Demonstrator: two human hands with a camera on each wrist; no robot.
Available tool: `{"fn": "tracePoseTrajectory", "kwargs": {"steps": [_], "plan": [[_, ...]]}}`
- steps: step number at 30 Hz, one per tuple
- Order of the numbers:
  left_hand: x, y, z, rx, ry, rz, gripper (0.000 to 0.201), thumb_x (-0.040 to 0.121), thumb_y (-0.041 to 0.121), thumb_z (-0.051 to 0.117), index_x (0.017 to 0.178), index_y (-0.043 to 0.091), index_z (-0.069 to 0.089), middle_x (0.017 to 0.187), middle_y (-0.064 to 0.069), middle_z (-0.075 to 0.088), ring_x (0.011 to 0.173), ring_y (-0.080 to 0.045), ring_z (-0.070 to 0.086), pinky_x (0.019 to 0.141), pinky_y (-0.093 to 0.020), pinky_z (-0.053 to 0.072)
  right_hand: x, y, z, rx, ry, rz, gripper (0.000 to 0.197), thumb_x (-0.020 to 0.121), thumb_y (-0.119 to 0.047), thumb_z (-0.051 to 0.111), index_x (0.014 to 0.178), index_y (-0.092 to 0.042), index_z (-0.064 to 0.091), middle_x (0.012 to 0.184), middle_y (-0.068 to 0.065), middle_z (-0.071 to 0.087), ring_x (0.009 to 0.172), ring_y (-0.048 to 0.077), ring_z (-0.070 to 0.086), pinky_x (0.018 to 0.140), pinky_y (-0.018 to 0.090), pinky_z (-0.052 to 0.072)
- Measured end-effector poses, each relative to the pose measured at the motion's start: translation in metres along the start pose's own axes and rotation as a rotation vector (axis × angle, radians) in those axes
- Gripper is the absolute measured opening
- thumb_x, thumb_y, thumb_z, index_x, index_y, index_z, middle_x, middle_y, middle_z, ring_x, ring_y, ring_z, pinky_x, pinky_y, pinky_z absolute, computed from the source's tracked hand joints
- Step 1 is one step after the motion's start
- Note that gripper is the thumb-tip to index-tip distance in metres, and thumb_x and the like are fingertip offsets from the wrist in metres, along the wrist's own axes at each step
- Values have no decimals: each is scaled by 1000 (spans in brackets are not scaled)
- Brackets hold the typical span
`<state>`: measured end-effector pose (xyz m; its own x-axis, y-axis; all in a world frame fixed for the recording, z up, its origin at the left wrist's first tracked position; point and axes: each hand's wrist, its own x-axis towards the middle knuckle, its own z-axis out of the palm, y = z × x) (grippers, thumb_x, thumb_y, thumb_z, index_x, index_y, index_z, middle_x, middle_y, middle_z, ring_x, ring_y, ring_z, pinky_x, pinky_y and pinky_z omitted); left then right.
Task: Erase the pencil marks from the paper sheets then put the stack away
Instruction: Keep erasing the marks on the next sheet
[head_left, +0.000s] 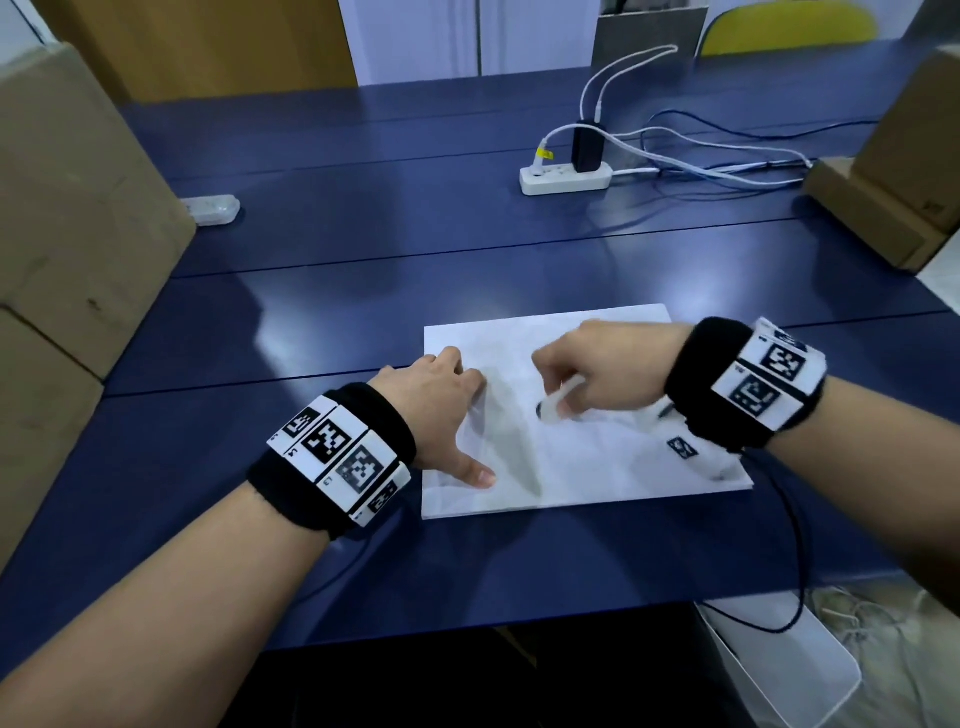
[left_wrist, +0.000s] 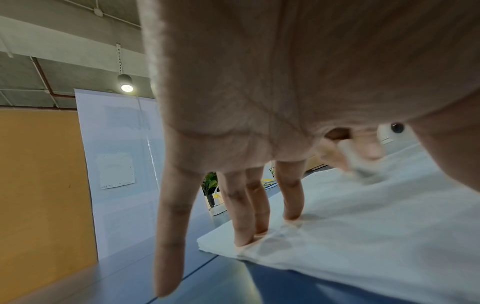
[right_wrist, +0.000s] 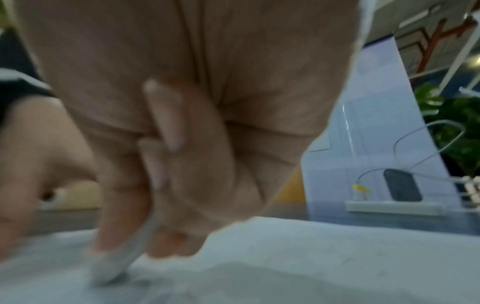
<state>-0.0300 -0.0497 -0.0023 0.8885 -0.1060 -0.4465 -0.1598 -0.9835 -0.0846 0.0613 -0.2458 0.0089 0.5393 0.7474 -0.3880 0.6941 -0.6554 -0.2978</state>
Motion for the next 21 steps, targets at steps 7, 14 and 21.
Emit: {"fn": "tracePoseTrajectory", "kwargs": {"steps": [7, 14, 21], "plan": [[2, 0, 0, -7, -6, 0, 103, 57, 82, 67, 138, 25, 39, 127, 1, 38, 117, -20, 46, 89, -47, 49, -2, -6, 0, -37, 33, 47, 16, 87, -37, 67, 86, -26, 56, 79, -7, 59, 86, 21, 58, 68, 32, 43], [3, 0, 1, -13, -9, -2, 106, 58, 82, 67, 141, 24, 36, 128, 2, 37, 119, -19, 45, 89, -44, 49, -10, -7, 9, 72, -202, -70, 12, 84, -23, 74, 85, -25, 62, 90, -1, 71, 86, 19, 62, 76, 33, 49], [3, 0, 0, -12, 6, 3, 103, 57, 82, 68, 138, 26, 40, 125, 1, 39, 115, -20, 47, 88, -44, 51, 4, 5, -6, -13, 129, 120, 18, 86, -42, 66, 84, -27, 56, 86, -5, 64, 91, 24, 61, 62, 31, 41]]}}
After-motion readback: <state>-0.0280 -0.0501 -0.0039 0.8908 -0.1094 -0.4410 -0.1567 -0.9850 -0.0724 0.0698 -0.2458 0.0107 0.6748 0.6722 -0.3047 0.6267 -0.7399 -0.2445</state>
